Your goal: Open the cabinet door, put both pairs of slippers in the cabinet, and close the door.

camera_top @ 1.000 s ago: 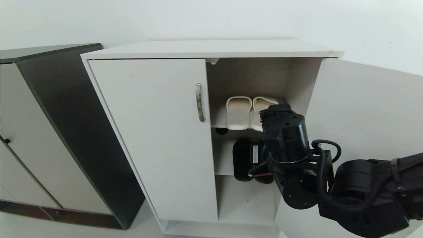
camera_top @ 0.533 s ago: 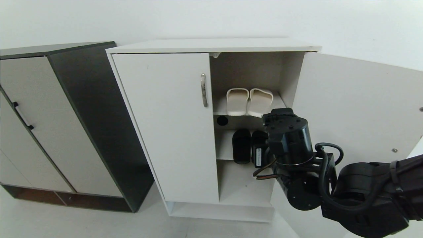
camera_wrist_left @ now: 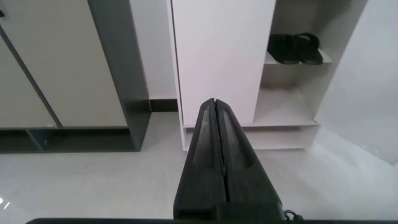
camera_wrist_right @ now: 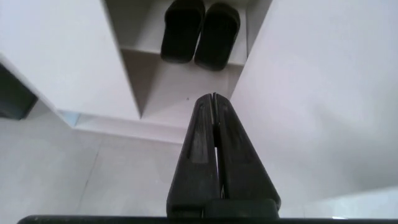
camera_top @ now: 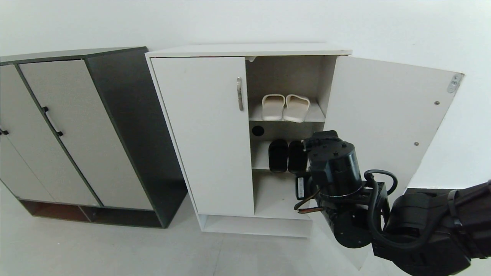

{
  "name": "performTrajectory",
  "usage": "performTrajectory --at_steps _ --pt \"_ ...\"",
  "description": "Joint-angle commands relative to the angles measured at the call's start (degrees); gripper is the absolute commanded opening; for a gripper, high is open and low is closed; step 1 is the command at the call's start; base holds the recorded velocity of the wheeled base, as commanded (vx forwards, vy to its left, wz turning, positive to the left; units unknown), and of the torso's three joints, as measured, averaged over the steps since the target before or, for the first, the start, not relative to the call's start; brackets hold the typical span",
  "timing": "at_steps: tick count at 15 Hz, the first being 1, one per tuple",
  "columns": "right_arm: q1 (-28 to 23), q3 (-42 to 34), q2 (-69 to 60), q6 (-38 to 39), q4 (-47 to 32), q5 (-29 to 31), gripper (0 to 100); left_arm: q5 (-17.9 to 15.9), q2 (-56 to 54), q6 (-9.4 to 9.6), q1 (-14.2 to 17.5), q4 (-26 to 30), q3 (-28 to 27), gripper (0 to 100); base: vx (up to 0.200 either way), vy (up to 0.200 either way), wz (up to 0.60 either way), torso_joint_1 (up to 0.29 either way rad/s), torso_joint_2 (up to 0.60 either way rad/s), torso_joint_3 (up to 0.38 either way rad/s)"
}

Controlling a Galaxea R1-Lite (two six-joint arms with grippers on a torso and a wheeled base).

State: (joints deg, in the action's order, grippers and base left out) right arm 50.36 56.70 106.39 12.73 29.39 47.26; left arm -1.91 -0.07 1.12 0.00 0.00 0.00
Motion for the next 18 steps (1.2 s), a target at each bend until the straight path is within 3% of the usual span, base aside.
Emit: performTrajectory --at_steps 1,18 --pt "0.0 -0.1 0.5 0.0 0.4 -0.1 0 0.0 0.1 0.02 0.0 0.0 0.0 0 0.000 0.000 0.00 0.000 0.00 0.000" --pt "0.0 -0.5 1.2 -0.1 1.1 -0.1 0 0.0 0.1 -0.07 0.0 0.0 0.0 0 0.000 0.000 0.00 0.000 0.00 0.000"
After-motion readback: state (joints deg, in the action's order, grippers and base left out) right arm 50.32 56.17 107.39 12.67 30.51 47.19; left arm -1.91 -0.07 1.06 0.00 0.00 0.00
